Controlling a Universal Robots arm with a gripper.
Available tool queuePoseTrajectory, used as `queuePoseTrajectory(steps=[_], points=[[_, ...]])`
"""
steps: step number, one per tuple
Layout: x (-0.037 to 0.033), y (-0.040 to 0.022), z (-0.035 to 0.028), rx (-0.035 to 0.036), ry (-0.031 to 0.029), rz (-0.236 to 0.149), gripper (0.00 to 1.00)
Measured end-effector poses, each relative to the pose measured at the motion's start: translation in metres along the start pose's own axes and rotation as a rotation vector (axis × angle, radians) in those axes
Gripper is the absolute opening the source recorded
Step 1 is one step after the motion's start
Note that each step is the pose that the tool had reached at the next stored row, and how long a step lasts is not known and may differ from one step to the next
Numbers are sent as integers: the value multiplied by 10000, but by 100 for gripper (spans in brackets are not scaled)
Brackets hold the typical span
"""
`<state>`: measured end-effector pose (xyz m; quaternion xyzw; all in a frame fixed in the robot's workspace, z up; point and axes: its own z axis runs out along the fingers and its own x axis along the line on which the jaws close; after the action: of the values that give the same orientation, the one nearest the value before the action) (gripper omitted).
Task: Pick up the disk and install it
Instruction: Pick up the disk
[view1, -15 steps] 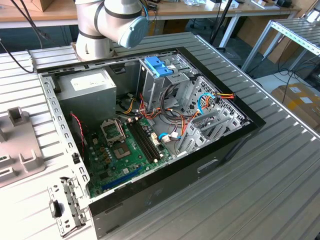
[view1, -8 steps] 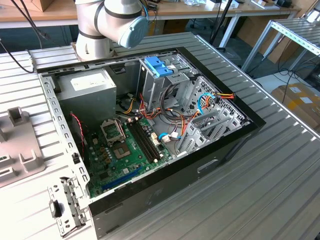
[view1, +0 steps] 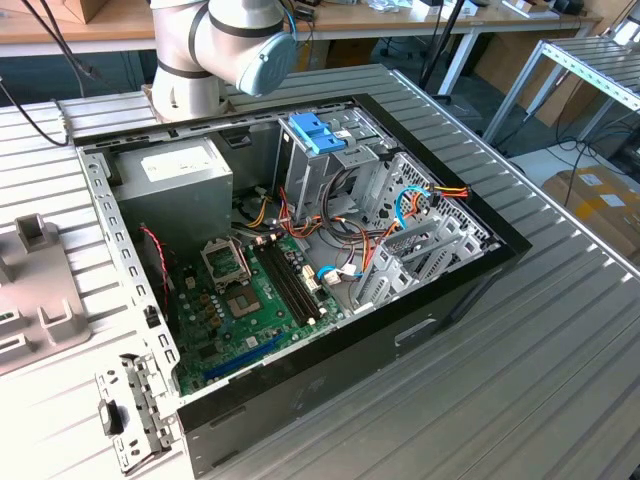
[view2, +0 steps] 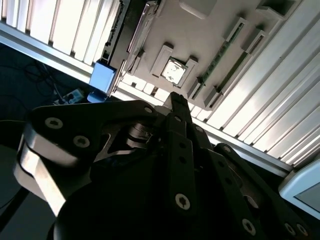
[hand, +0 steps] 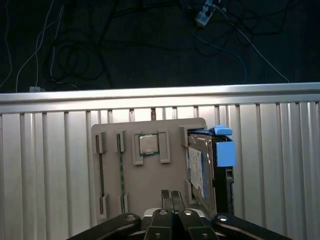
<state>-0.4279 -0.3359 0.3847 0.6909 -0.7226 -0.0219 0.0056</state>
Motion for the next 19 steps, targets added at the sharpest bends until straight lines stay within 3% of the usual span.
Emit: queuePoseTrajectory(steps=[11, 14, 15, 19], points=[[0, 0, 0, -7, 13, -322, 11], [0, 0, 0, -14, 25, -621, 11], [-14, 1, 0, -19, 32, -799, 11], [-64, 2, 3, -19, 32, -809, 11]])
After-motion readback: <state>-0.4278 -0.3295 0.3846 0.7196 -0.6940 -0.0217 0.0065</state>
